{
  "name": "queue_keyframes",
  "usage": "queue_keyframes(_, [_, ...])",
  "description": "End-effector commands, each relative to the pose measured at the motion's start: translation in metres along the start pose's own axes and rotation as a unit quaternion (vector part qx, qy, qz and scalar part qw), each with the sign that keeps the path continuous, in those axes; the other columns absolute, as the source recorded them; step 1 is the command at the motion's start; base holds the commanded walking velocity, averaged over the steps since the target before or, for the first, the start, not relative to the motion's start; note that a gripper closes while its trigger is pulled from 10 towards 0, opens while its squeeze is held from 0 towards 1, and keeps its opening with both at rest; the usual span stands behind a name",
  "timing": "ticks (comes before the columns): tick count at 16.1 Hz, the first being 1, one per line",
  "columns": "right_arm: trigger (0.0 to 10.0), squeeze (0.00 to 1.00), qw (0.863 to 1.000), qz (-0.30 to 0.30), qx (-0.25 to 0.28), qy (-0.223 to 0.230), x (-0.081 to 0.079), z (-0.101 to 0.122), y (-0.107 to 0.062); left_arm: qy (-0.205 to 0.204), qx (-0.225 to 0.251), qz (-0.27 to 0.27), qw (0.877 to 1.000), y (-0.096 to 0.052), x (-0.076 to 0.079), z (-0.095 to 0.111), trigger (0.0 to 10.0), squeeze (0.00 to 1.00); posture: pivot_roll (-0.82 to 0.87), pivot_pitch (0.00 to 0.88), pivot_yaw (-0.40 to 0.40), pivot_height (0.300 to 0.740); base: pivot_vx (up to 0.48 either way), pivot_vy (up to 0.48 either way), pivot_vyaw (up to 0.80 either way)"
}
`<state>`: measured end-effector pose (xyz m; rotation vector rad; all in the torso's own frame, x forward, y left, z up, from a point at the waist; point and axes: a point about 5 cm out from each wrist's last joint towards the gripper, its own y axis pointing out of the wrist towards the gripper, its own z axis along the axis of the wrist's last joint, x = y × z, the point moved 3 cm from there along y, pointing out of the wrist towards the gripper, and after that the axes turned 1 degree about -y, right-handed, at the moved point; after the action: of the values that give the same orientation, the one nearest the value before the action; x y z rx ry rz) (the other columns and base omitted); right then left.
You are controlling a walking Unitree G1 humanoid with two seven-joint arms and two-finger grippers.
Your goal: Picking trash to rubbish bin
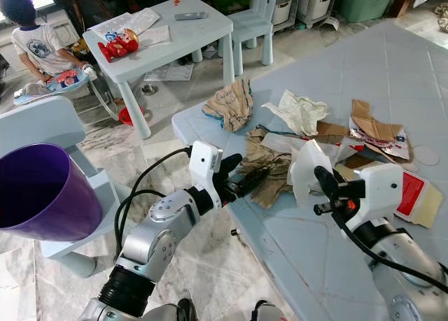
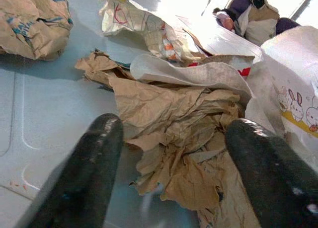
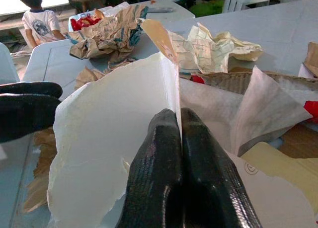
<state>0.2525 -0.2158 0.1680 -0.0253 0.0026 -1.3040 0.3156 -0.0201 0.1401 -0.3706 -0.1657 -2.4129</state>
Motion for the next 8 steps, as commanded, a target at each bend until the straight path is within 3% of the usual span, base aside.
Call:
queue_keyframes(1, [0.0,0.00,1.000,0.003,0.001,-0.002,-0.0033,0.0015,-0.0010,-0.010,0.002,-0.003,1.000,-0.0002,0.0017,-0.0028,0.0,0.00,-0.18,0.190,0.057,0.740,0.000,0.000,0.00])
queue_keyframes(8, [0.0,0.00,1.000,0.007,-0.001,-0.003,-0.0050,0.0010,-0.0010,-0.002,0.017,0.011,1.000,0.0016,0.0008,-0.0004,0.0,0.00,-0.19,0.191,0.052,0.740,0.000,0.000,0.00])
